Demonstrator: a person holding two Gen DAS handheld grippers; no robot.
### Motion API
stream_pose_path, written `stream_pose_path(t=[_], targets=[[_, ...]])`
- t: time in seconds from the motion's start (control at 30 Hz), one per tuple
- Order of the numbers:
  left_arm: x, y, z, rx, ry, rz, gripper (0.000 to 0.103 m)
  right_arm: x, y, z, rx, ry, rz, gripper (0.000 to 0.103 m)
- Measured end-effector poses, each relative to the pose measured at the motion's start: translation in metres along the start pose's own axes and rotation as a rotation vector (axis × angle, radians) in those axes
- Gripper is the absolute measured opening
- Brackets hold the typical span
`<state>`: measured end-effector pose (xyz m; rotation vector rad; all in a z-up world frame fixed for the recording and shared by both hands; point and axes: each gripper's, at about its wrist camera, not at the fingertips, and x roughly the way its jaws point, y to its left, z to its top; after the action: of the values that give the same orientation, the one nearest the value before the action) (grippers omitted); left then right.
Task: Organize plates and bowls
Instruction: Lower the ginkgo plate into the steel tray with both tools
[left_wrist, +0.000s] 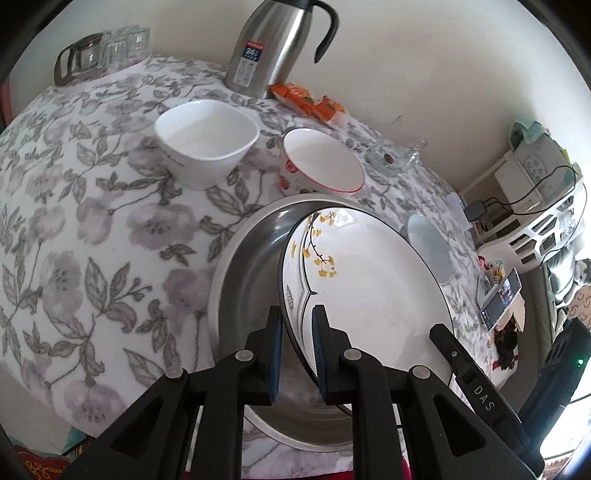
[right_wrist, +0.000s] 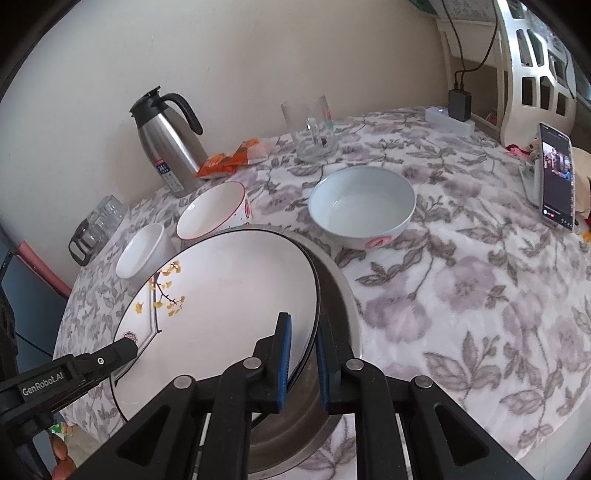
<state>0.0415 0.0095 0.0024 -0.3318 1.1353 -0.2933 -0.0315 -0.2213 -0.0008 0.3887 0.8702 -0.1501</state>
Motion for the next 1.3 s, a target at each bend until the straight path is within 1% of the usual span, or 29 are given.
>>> stream_pose_path(t=[0.23,0.53,0.83,1.1,1.3], targets=[[0.003,0.006,-0.001,-0.014,0.010,0.032,0.016,0.011,0.006,-0.003,-0.001,0.039,-0.003,0.014],[0.011,0.007,-0.002,-0.013,0.037,0.047,0.016,0.019,0.001,-0.006,0.025,0.073,-0.001,0.014],[0.016,0.008,-0.003,-0.016,0.057,0.062,0.016,0.021,0.002,-0.008,0.012,0.089,-0.005,0.014],[0.028,0.014,-0.006,-0.048,0.106,0.069,0.016,0.030,-0.002,-0.012,0.013,0.136,-0.018,0.014],[0.031,0.011,-0.006,-0.040,0.106,0.080,0.016,0.031,-0.002,-0.014,0.005,0.143,-0.027,0.014]])
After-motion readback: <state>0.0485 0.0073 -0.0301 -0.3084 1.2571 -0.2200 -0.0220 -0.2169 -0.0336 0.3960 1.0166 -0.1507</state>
